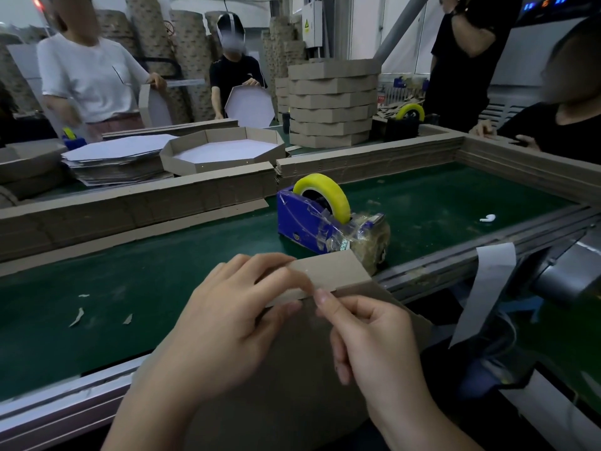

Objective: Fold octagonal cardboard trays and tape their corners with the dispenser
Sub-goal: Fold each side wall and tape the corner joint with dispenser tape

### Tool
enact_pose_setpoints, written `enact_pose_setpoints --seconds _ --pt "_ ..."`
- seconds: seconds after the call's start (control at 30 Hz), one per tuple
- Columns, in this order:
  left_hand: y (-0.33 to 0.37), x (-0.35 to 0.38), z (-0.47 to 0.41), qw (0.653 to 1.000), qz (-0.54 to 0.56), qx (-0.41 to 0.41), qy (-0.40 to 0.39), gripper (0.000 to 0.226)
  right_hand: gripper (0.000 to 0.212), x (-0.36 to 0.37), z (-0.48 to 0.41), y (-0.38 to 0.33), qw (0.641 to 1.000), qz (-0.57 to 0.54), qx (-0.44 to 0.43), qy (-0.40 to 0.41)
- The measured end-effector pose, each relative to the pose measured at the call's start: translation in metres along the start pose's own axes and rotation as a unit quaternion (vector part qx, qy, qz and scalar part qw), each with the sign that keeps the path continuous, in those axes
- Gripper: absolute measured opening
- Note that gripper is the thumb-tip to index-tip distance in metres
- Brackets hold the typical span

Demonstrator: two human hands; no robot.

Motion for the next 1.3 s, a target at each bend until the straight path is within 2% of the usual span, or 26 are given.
enact_pose_setpoints --seconds 0.17,0.33,0.43,0.57,0.63,0.73,0.77,0.83,0.9,0.97,1.03,1.07,1.13,1.2,1.3 --pt "-0.003 -0.002 0.003 1.0 -0.001 -0.022 -0.008 0.035 0.025 -0.003 0.001 -0.002 0.998 0.029 0.017 -0.052" --pt "0.0 -0.006 0.0 0.997 0.034 -0.065 -0.022 0.041 0.025 -0.004 0.001 -0.003 0.998 0.037 0.025 -0.05" --pt "0.009 -0.002 -0.005 0.996 -0.001 -0.089 0.011 0.041 0.024 -0.002 0.003 -0.001 0.998 0.032 0.028 -0.055" --pt "0.018 0.002 -0.012 0.991 -0.04 -0.094 0.092 0.031 0.024 -0.004 0.003 0.001 0.997 0.043 0.023 -0.054" --pt "0.018 0.002 -0.014 0.99 -0.043 -0.076 0.109 0.028 0.031 -0.007 0.002 0.002 0.994 0.082 0.027 -0.064" --pt "0.016 0.001 -0.014 0.99 -0.048 -0.048 0.122 0.027 0.039 -0.01 0.004 0.015 0.98 0.159 0.079 -0.091" --pt "0.016 0.001 -0.014 0.991 -0.052 -0.046 0.118 0.026 0.039 -0.013 0.005 0.015 0.979 0.175 0.066 -0.079" --pt "0.016 0.001 -0.012 0.991 -0.071 -0.04 0.105 0.027 0.04 -0.025 0.001 0.0 0.975 0.213 -0.067 -0.006" --pt "0.016 0.002 -0.011 0.993 -0.081 -0.032 0.085 0.026 0.031 -0.031 -0.004 -0.026 0.927 0.268 -0.254 0.065" --pt "0.019 0.004 -0.01 0.994 -0.091 -0.022 0.064 0.025 0.022 -0.022 -0.014 -0.047 0.86 0.36 -0.355 0.064" --pt "0.024 0.007 -0.01 0.992 -0.115 -0.022 0.041 0.032 0.03 -0.008 -0.028 -0.051 0.813 0.464 -0.351 -0.006" --pt "0.026 0.009 -0.011 0.992 -0.125 -0.024 0.028 0.037 0.032 -0.004 -0.034 -0.049 0.806 0.495 -0.32 -0.049" --pt "0.027 0.01 -0.008 0.991 -0.136 -0.016 0.011 0.051 0.039 -0.004 -0.041 -0.043 0.815 0.499 -0.274 -0.103" --pt "0.019 0.006 0.003 0.994 -0.108 -0.014 0.028 0.059 0.042 -0.012 -0.041 -0.042 0.821 0.481 -0.294 -0.088" --pt "-0.005 0.0 0.027 0.992 0.026 -0.102 0.074 0.068 0.04 -0.026 -0.045 -0.041 0.839 0.446 -0.302 -0.07"
Point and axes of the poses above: each hand's wrist, its own z-axis away from the middle knuckle, its own x-axis out of the palm, y = z × x, the point moved 4 cm from there along -z, towards the middle knuckle, and after that the axes turned 1 degree about -x, right-handed, at the moved point
